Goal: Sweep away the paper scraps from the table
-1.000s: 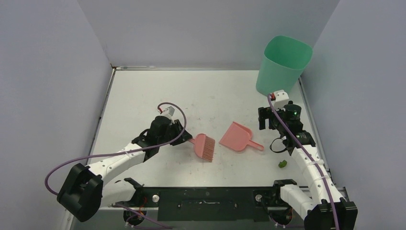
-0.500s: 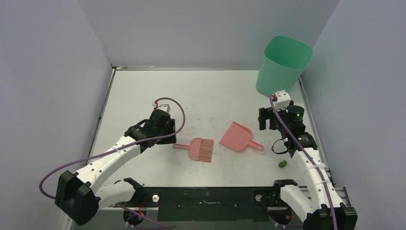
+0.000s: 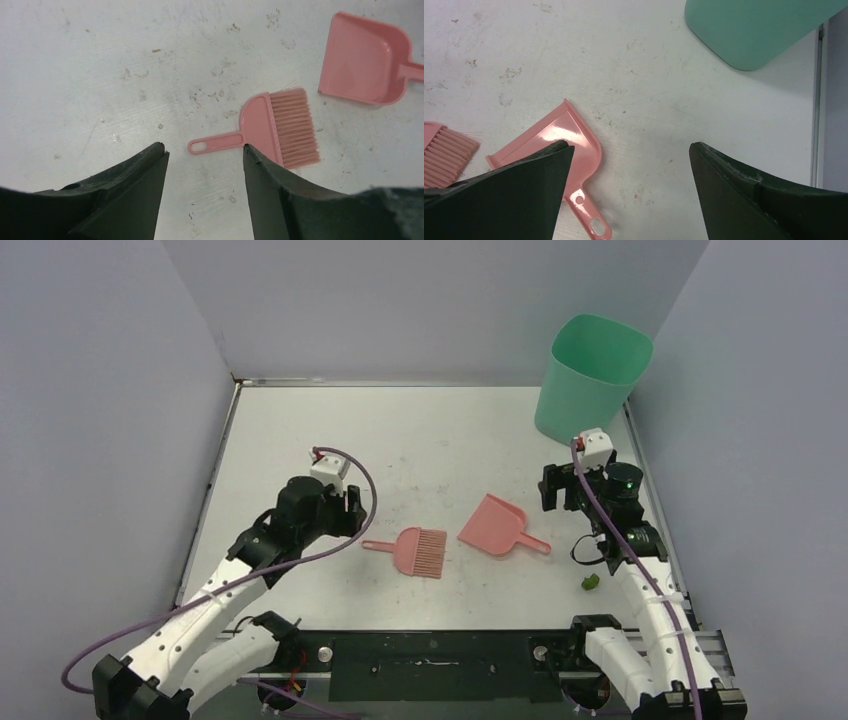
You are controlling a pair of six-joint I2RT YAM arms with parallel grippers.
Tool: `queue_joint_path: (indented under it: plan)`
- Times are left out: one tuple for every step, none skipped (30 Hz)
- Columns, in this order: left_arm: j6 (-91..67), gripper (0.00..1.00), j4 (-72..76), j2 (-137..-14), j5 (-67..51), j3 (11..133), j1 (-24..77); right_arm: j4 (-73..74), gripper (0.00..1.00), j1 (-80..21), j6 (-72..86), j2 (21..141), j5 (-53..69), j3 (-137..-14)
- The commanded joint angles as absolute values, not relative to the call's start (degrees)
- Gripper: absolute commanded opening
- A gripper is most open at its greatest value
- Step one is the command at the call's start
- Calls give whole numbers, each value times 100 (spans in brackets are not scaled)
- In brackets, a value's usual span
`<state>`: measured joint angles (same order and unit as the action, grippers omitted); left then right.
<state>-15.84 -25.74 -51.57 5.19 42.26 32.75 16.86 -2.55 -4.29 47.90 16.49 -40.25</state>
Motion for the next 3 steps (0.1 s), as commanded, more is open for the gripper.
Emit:
queue_joint_path:
  plan:
    - [-1486, 56, -1851, -4630, 542, 4067, 3003, 1382, 90, -207, -491, 4774, 1809, -4008]
    - [-1521, 56, -1834, -4579, 540, 4013, 2973, 1374, 90, -203, -523, 4763, 1876, -3990]
    - [-1547, 56, -1846, -4574, 537, 4001, 2956, 1386, 90, -202, -534, 4737, 1911, -3997]
